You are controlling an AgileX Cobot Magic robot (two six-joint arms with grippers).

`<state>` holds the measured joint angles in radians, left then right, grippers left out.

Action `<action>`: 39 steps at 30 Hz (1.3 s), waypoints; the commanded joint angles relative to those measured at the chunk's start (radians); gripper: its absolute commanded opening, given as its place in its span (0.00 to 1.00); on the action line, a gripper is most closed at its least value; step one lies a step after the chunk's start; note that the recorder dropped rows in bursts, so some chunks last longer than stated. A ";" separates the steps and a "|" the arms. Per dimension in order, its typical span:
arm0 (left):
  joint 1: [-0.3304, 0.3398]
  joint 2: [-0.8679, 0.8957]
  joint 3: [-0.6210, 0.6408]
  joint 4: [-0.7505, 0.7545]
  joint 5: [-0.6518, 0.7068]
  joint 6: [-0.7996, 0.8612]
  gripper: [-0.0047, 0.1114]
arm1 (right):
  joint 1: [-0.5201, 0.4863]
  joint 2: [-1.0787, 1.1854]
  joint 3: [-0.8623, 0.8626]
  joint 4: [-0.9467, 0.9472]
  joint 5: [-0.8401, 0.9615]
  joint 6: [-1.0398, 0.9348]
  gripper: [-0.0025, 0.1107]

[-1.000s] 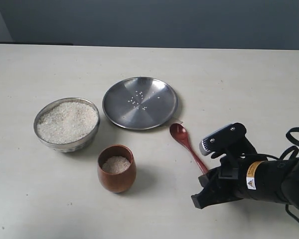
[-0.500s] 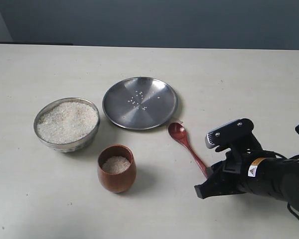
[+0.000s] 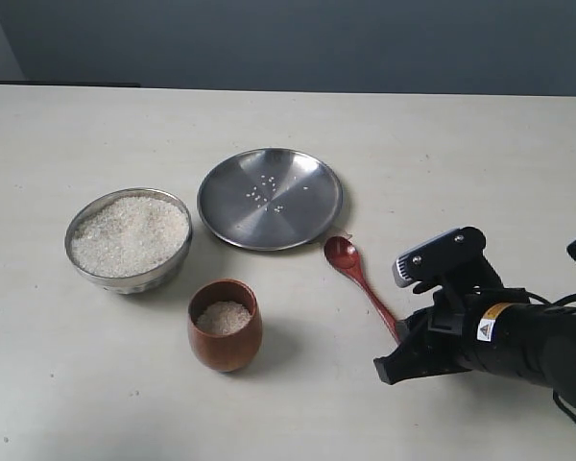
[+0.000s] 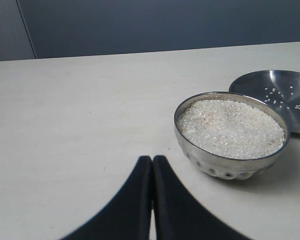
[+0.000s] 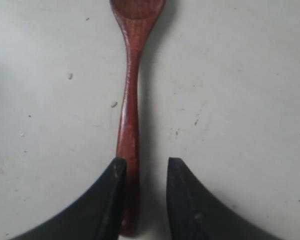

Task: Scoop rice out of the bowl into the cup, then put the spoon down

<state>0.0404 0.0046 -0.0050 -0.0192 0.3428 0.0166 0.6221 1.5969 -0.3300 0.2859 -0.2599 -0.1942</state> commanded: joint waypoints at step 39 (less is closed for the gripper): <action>0.002 -0.005 0.005 -0.002 -0.009 -0.005 0.04 | -0.004 0.000 0.004 -0.077 -0.013 0.016 0.44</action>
<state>0.0404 0.0046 -0.0050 -0.0192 0.3428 0.0166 0.6221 1.5969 -0.3300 0.2198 -0.2596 -0.1784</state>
